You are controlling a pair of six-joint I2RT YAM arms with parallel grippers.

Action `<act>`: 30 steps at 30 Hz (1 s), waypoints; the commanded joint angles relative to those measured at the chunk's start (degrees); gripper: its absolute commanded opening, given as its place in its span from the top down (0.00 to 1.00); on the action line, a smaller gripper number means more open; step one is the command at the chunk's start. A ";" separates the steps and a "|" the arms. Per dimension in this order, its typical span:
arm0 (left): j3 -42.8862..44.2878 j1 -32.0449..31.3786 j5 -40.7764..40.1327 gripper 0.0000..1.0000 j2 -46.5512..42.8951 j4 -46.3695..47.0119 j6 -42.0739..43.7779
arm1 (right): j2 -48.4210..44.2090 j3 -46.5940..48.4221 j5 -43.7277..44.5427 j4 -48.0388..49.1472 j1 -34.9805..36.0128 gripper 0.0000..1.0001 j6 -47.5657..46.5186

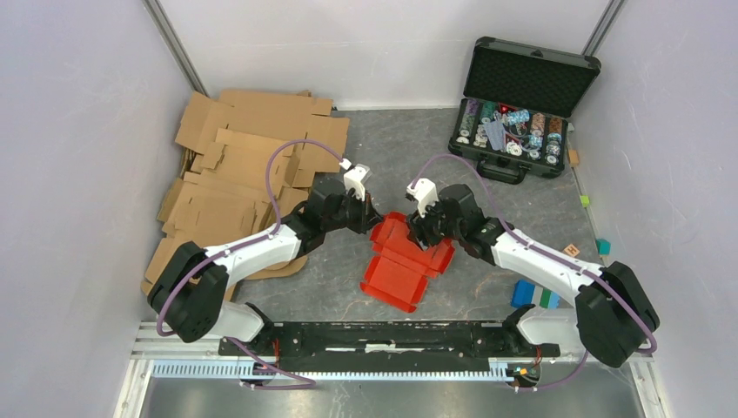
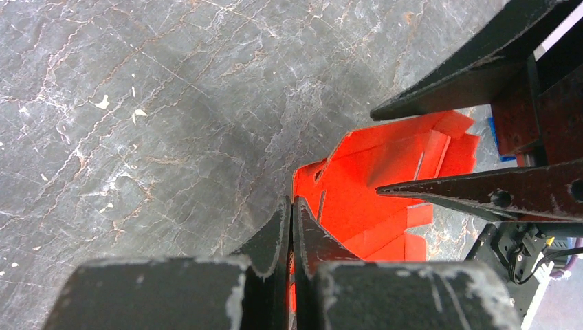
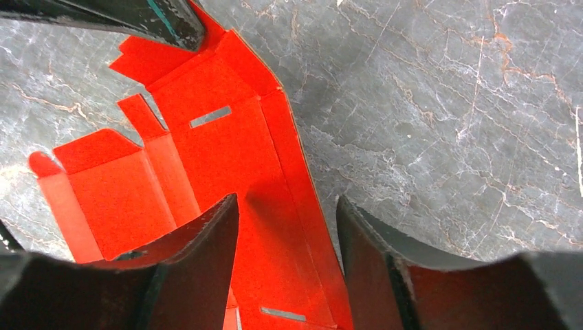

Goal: Fold the paper box

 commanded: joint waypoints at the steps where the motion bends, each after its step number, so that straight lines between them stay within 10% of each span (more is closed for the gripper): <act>1: 0.39 -0.35 0.09 0.98 -0.85 3.13 1.60 | -2.58 -0.11 -2.12 0.47 0.60 0.45 0.23; 10: 1.30 -0.35 -0.38 0.98 0.17 2.02 1.43 | -2.70 0.41 1.32 -0.19 1.63 0.83 0.35; 30: 9.51 0.53 -7.79 0.68 10.34 -10.33 -0.87 | -6.15 -4.47 21.10 2.50 5.60 0.91 1.80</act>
